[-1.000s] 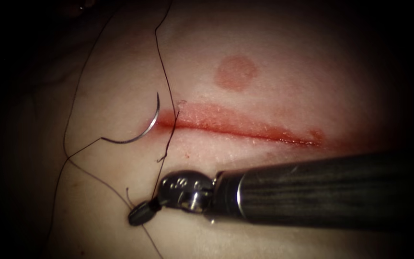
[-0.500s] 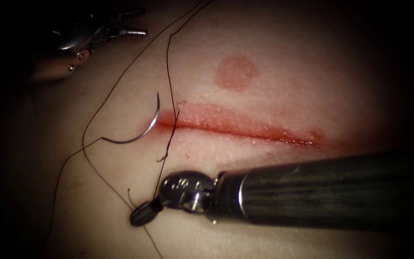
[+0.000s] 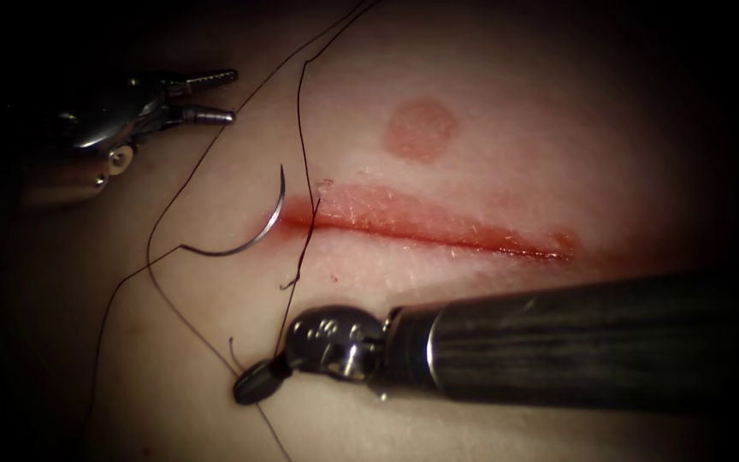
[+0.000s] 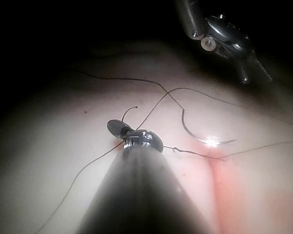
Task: Wound Closure
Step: Re-grasp the long end of the suture.
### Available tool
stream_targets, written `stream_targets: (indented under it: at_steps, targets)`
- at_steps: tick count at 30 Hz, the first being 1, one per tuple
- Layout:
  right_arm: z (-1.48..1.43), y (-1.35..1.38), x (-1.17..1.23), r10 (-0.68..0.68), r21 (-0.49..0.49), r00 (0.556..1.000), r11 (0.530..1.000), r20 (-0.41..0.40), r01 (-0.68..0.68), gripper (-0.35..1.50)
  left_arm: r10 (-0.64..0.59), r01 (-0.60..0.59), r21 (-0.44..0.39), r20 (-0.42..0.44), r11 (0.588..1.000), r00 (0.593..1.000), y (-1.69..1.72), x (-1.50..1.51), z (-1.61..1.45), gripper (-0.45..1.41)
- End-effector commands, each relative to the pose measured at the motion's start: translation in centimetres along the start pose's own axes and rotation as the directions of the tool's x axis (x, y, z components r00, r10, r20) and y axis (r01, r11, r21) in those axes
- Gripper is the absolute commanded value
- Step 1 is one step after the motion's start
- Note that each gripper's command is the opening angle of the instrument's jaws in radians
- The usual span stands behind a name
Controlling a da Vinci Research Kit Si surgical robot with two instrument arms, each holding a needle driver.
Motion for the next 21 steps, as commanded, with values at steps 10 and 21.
stream_targets:
  at_steps: [10, 21]
  targets:
    - [0.10, 0.03, -0.04, -0.003, -0.007, 1.000, 1.000, 0.020, 0.003, -0.35, -0.227, 0.228, 0.007, -0.056, 0.974, 0.972, -0.07, -0.38, 0.36, 0.63]
    - [0.14, 0.04, -0.07, -0.007, -0.017, 0.999, 1.000, 0.035, 0.007, -0.35, -0.483, 0.483, -0.041, -0.167, 0.874, 0.860, -0.25, -0.63, 0.54, 0.63]
